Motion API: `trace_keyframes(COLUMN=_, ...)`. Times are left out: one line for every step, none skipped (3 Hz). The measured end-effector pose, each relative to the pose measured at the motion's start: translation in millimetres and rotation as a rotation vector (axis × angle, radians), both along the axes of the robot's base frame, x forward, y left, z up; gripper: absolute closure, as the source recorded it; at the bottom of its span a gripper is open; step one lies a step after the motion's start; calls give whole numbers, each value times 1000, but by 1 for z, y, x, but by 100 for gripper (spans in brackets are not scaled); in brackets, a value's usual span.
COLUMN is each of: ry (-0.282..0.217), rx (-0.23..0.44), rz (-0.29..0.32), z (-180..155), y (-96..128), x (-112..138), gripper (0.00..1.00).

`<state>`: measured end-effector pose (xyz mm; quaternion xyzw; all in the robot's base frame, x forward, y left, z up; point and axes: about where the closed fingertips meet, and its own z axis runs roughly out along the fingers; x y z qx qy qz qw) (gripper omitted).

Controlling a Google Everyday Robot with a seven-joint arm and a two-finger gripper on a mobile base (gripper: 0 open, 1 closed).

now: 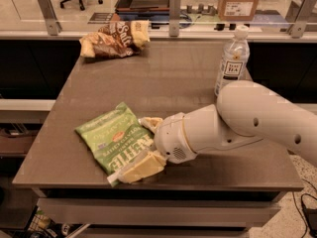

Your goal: Move green jalapeno chip bag near brown chip bag

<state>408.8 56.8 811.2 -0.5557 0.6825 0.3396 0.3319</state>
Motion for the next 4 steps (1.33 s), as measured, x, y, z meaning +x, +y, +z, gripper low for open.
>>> trace_keyframes(ry=0, rx=0, rz=0, z=0, y=0, x=0, gripper=53)
trace_keyframes(ry=0, rx=0, rz=0, z=1, y=0, x=0, gripper=77)
trace_keyframes(ry=-1, rx=0, rz=1, z=2, y=0, x=0, gripper=100)
trace_keyframes(ry=-1, rx=-1, rz=1, z=2, y=0, x=0, gripper=100)
